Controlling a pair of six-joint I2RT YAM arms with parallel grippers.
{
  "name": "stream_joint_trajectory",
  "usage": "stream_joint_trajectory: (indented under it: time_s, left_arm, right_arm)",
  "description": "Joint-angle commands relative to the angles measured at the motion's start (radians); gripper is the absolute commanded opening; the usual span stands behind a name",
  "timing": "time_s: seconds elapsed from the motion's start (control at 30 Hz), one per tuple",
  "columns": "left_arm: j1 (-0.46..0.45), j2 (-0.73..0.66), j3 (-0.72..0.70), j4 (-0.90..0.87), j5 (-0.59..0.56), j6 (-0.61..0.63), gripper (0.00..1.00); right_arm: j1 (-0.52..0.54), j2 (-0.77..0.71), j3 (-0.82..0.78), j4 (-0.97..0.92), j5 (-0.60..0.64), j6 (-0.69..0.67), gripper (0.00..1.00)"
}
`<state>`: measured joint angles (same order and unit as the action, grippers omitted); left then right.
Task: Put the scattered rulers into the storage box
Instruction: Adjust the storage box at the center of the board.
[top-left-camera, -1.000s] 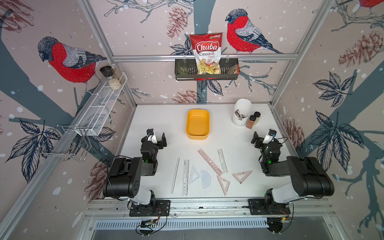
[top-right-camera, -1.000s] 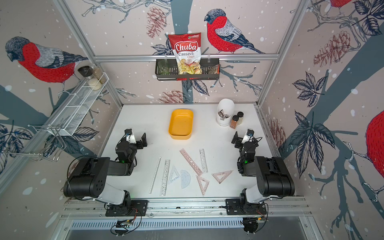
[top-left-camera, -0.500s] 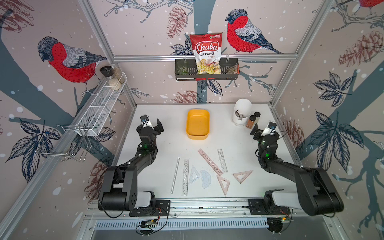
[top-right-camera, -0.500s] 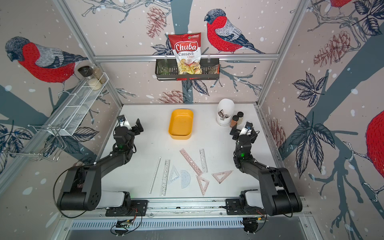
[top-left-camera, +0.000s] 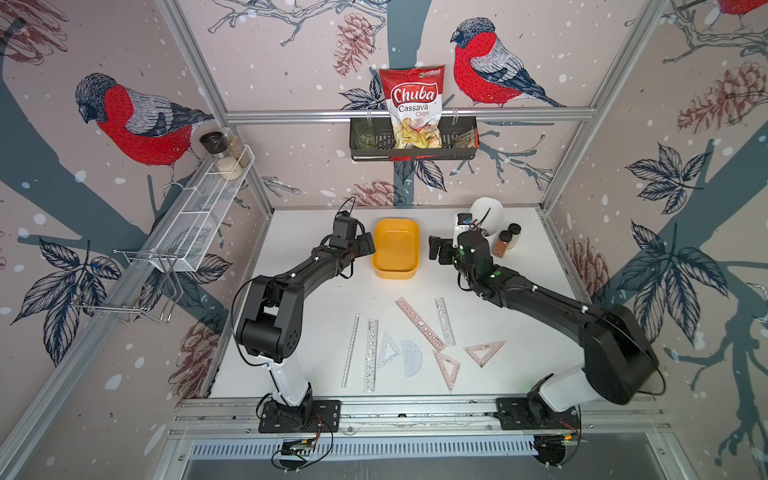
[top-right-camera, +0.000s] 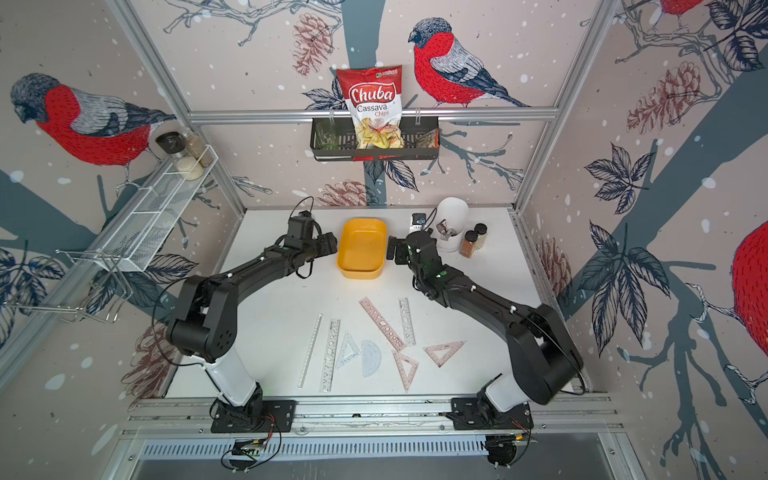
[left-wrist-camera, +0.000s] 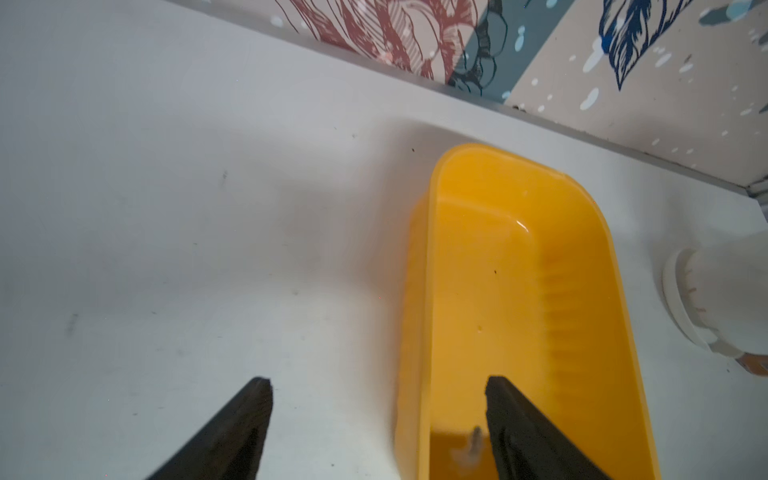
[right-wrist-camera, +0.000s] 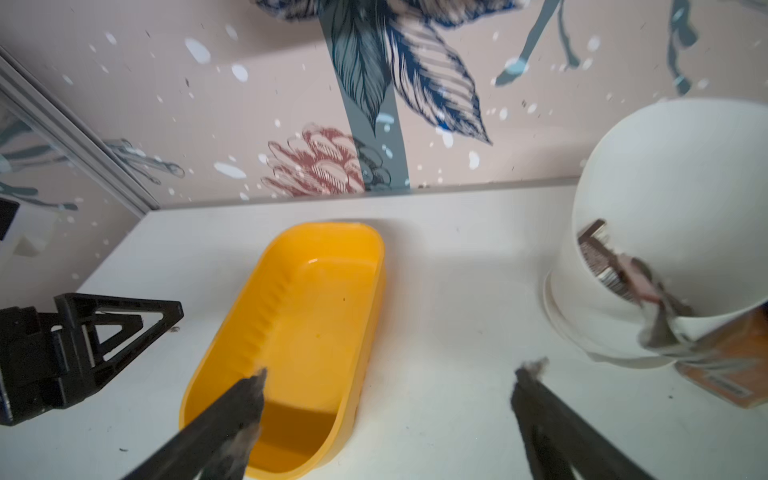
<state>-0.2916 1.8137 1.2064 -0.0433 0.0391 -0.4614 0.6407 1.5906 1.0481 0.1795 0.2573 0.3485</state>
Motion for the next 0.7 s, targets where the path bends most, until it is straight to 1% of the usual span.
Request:
stream_joint_trajectory:
  time_s: [0.0,0.03,0.13,0.33,0.5,0.67]
  left_arm:
    - [-0.004,0.053,0.038,-0.039,0.166,-0.033,0.83]
    - [-0.007,0.072,0.049,-0.037,0.187,-0.037,0.82]
    - [-0.027,0.123,0.088,-0.041,0.232,-0.04,0.78]
    - [-0.072,0.182,0.135,-0.051,0.282,-0.04,0.66]
    - [-0.113,0.201,0.157,-0.055,0.283,-0.043,0.63]
    - [-0.129,0.198,0.157,-0.056,0.274,-0.056,0.63]
  right_arm:
    - [-0.018,0.128,0.122,-0.123,-0.134,0.064,1.0]
    - [-0.028,0.182,0.166,-0.146,-0.144,0.071,1.0]
    - [-0.061,0.274,0.253,-0.179,-0.209,0.085,0.98]
    - [-0.106,0.383,0.326,-0.195,-0.291,0.1,0.86]
    - [-0.135,0.43,0.36,-0.199,-0.346,0.097,0.76]
    - [-0.146,0.457,0.39,-0.223,-0.354,0.077,0.7]
